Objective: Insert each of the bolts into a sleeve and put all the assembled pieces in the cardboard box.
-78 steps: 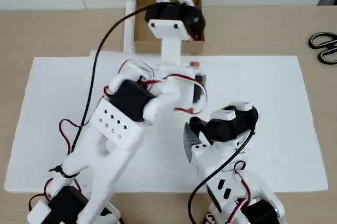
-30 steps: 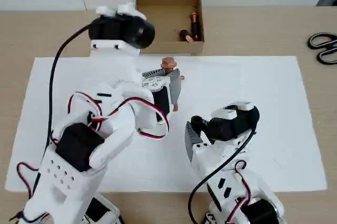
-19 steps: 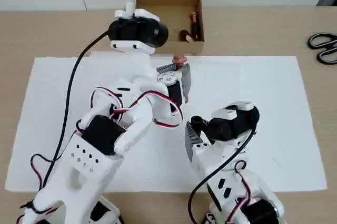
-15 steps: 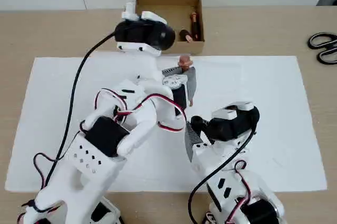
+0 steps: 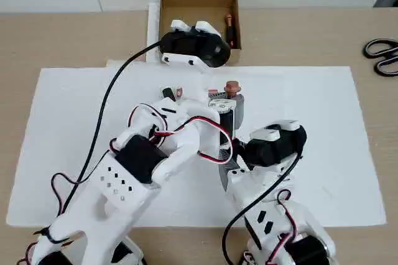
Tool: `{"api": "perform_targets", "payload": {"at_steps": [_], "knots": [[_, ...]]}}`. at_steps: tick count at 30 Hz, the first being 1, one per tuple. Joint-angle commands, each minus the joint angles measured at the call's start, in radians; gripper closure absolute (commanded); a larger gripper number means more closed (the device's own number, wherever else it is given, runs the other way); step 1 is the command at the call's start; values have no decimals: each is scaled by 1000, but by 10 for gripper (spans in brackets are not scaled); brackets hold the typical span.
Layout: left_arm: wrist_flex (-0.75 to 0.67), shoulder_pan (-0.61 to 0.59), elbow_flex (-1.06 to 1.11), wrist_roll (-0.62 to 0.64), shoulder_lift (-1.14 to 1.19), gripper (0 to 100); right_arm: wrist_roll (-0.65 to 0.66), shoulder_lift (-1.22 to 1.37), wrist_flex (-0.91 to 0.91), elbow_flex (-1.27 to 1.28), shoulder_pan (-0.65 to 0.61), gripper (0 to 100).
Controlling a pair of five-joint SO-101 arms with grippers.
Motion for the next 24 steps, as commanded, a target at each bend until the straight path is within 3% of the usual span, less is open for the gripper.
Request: {"api": "perform_targets", "payload": {"at_steps": [1, 24], "knots": [[5, 5, -64, 0, -5, 995, -6, -7, -25, -6, 4, 995], [66, 48, -65, -3, -6, 995, -6, -7, -25, -6, 4, 995]]}}
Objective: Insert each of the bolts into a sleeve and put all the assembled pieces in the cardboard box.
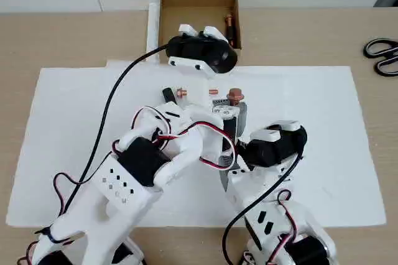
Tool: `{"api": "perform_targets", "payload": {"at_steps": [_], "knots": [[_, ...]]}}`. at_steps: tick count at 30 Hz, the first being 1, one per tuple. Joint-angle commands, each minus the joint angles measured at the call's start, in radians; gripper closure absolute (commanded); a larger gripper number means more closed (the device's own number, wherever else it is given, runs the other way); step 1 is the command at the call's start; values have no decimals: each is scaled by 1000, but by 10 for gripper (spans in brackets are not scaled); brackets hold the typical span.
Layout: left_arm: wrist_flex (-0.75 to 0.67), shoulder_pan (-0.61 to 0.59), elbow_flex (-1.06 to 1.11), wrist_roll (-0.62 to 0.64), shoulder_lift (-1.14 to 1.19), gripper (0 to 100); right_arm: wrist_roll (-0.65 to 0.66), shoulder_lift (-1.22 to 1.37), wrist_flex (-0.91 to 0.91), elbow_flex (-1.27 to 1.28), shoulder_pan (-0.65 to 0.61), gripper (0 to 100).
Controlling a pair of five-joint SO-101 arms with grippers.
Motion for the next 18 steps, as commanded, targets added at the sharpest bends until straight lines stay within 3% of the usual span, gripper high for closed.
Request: {"api": "perform_targets", "payload": {"at_steps": [1, 18], "knots": [[25, 14, -62, 3, -6, 995, -6, -7, -25, -6, 4, 995], [38, 17, -56, -26, -3, 995, -6, -7, -25, -6, 4, 995]]}}
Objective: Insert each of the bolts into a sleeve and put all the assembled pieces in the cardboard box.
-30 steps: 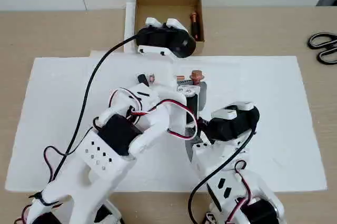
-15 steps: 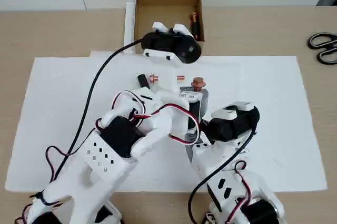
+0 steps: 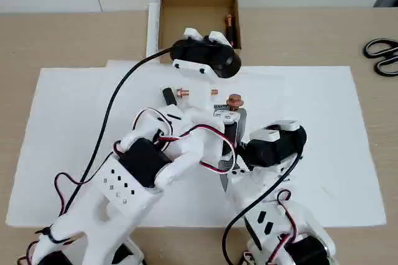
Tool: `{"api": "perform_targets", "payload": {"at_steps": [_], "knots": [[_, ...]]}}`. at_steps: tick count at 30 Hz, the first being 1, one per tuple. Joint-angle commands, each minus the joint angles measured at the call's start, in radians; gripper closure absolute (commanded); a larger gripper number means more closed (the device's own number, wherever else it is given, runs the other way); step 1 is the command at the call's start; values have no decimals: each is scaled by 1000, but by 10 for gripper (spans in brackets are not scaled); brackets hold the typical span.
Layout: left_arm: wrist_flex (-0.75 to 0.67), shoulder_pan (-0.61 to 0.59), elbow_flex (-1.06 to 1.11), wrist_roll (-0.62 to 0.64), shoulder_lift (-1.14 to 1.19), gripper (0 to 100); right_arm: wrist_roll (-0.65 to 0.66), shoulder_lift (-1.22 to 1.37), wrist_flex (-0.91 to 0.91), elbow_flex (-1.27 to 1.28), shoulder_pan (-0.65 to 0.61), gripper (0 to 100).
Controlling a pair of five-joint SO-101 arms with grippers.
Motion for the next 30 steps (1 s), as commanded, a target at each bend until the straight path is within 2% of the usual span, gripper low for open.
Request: {"api": "perform_targets", "payload": {"at_steps": [1, 13, 24, 30], "knots": [[5, 11, -56, -6, 0, 995, -6, -7, -25, -6, 7, 995], [6, 48, -67, -20, 74, 995, -6, -7, -25, -6, 7, 995], [120, 43, -153, -40, 80, 995, -6, -7, -25, -6, 7, 995], [130, 43, -156, -37, 80, 995, -6, -7, -25, -6, 7, 995]]}}
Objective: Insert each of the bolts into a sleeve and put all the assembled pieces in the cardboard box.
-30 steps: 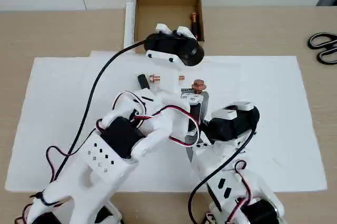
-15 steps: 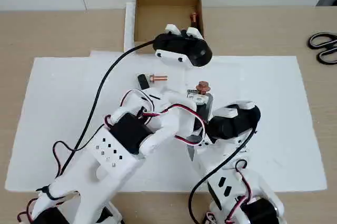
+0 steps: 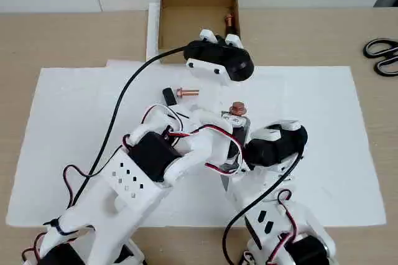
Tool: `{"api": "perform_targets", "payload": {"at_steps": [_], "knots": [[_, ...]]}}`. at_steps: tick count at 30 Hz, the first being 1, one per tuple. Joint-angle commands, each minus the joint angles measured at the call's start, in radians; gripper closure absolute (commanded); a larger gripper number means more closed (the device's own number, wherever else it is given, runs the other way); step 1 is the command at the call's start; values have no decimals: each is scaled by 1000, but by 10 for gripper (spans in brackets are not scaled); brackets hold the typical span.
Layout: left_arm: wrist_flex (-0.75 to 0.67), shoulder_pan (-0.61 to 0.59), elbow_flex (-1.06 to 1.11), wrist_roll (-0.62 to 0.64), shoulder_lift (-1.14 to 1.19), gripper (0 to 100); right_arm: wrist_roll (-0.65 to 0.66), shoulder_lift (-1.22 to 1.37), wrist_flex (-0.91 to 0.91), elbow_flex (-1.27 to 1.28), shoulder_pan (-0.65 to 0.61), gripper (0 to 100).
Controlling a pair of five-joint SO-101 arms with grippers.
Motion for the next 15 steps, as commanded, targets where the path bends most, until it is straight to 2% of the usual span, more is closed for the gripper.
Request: {"api": "perform_targets", "payload": {"at_steps": [1, 15], "knots": [[3, 12, -53, -6, -2, 995, -5, -8, -25, -6, 1, 995], [40, 17, -51, -8, 0, 995, -5, -8, -27, -6, 1, 995]]}}
